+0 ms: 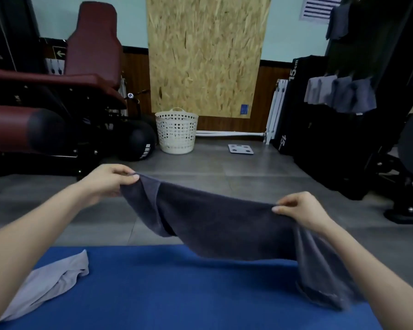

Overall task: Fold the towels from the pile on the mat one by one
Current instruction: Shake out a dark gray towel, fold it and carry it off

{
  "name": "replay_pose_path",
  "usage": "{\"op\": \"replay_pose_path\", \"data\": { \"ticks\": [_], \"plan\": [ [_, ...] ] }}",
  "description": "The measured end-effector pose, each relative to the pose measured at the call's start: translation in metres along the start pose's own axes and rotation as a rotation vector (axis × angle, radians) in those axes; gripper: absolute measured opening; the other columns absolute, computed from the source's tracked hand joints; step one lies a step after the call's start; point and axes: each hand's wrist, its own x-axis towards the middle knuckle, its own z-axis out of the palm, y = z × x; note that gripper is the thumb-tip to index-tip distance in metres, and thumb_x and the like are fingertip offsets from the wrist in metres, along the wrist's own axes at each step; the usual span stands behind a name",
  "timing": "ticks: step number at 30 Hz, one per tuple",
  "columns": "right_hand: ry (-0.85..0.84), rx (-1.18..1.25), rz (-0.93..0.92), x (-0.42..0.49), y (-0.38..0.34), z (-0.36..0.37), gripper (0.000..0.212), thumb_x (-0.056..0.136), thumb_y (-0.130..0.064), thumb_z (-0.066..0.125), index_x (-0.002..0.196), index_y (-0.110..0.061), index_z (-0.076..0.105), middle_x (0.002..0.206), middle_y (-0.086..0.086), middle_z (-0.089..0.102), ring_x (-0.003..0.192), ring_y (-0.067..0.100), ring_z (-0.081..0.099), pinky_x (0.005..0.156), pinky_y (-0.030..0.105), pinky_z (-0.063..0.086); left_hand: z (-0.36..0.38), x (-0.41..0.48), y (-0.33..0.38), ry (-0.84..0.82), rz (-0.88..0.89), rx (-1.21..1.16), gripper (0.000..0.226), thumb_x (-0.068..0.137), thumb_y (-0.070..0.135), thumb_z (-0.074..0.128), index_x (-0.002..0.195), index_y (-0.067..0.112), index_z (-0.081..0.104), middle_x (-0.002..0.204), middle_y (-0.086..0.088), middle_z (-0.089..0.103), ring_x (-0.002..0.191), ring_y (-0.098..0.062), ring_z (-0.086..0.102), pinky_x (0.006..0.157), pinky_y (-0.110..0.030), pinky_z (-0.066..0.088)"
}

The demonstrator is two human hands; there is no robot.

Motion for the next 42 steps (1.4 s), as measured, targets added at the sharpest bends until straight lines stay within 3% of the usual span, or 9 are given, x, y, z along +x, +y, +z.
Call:
{"op": "replay_pose_path", "data": {
  "ticks": [4, 7, 10, 16, 20, 25, 28, 38, 42],
  "plan": [
    [-0.3, 0.195, 0.014, -0.03, 0.007, 0.005, 0.023, 0.064, -0.032, 0.084, 0.069, -0.011, 0.075, 0.068, 0.001, 0.071, 0.068, 0.007, 0.06, 0.061, 0.014, 0.044, -0.016, -0.031, -0.026, -0.225, -0.066, 0.103, 0.005, 0.084, 0.011, 0.063, 0.086, 0.008, 0.066, 0.077, -0.009, 0.058, 0.066, -0.015, 0.052, 0.055, -0.022, 0.042],
    [-0.475, 0.372, -0.003, -0.035, 0.0, -0.01, 0.062, 0.034, -0.059, 0.087, 0.072, -0.011, 0.077, 0.074, 0.005, 0.073, 0.068, 0.005, 0.064, 0.061, 0.017, 0.05, -0.031, -0.04, -0.025, -0.209, -0.046, -0.027, 0.007, 0.07, 0.014, 0.063, 0.065, 0.016, 0.068, 0.065, -0.004, 0.061, 0.058, -0.012, 0.056, 0.056, -0.023, 0.04],
    [-0.519, 0.445, 0.026, -0.024, -0.008, -0.01, 0.071, 0.025, -0.059, 0.089, 0.073, -0.009, 0.077, 0.077, 0.007, 0.073, 0.069, 0.009, 0.066, 0.062, 0.018, 0.052, -0.04, -0.037, -0.022, -0.156, -0.034, -0.091, 0.012, 0.073, 0.012, 0.061, 0.062, 0.016, 0.066, 0.061, -0.002, 0.061, 0.054, -0.013, 0.056, 0.051, -0.019, 0.043],
    [-0.56, 0.239, 0.101, -0.011, -0.019, 0.081, 0.02, 0.07, -0.024, 0.081, 0.079, -0.007, 0.076, 0.078, 0.004, 0.072, 0.072, 0.007, 0.061, 0.062, 0.015, 0.047, -0.049, -0.019, -0.096, -0.108, -0.219, 0.332, 0.006, 0.081, 0.012, 0.068, 0.077, 0.008, 0.067, 0.068, -0.009, 0.057, 0.06, -0.019, 0.048, 0.053, -0.021, 0.035],
    [-0.584, 0.121, 0.078, 0.001, -0.025, 0.177, 0.009, 0.077, -0.016, 0.077, 0.076, -0.007, 0.073, 0.07, 0.002, 0.065, 0.061, -0.001, 0.054, 0.064, 0.022, 0.041, -0.051, 0.002, -0.172, 0.004, -0.268, 0.536, 0.018, 0.083, 0.009, 0.067, 0.066, 0.008, 0.061, 0.059, -0.009, 0.049, 0.052, -0.021, 0.043, 0.042, -0.017, 0.035],
    [-0.369, -0.103, 0.067, 0.02, -0.038, 0.257, 0.024, 0.089, -0.023, 0.063, 0.108, -0.011, 0.07, 0.106, 0.006, 0.07, 0.104, 0.02, 0.062, 0.082, 0.027, 0.043, -0.048, 0.022, -0.238, 0.208, -0.231, 0.851, 0.004, 0.082, 0.009, 0.06, 0.084, 0.008, 0.063, 0.093, -0.019, 0.067, 0.084, -0.035, 0.06, 0.066, -0.03, 0.042],
    [-0.391, -0.209, 0.094, 0.006, -0.031, 0.28, 0.037, 0.094, -0.029, 0.053, 0.128, -0.014, 0.057, 0.117, 0.01, 0.063, 0.109, 0.027, 0.058, 0.091, 0.03, 0.042, -0.016, 0.022, -0.29, 0.269, -0.172, 0.89, 0.034, 0.077, 0.001, 0.057, 0.111, 0.004, 0.056, 0.104, -0.028, 0.061, 0.098, -0.042, 0.058, 0.076, -0.039, 0.045],
    [-0.651, -0.431, 0.411, -0.128, 0.087, 0.231, 0.016, 0.091, -0.028, 0.045, 0.079, -0.023, 0.055, 0.084, -0.005, 0.059, 0.082, 0.017, 0.055, 0.071, 0.023, 0.04, 0.153, -0.03, -0.331, -0.244, 0.196, 0.749, 0.035, 0.088, 0.012, 0.051, 0.123, 0.015, 0.054, 0.116, -0.01, 0.057, 0.103, -0.03, 0.055, 0.082, -0.039, 0.047],
    [-0.638, -0.56, 0.403, -0.171, 0.149, 0.219, 0.017, 0.093, -0.028, 0.047, 0.098, -0.022, 0.062, 0.1, 0.0, 0.064, 0.091, 0.022, 0.058, 0.073, 0.027, 0.045, 0.208, -0.048, -0.301, -0.366, 0.352, 0.675, 0.032, 0.091, 0.02, 0.052, 0.123, 0.019, 0.055, 0.112, -0.001, 0.058, 0.104, -0.022, 0.054, 0.081, -0.034, 0.047]
  ]
}}
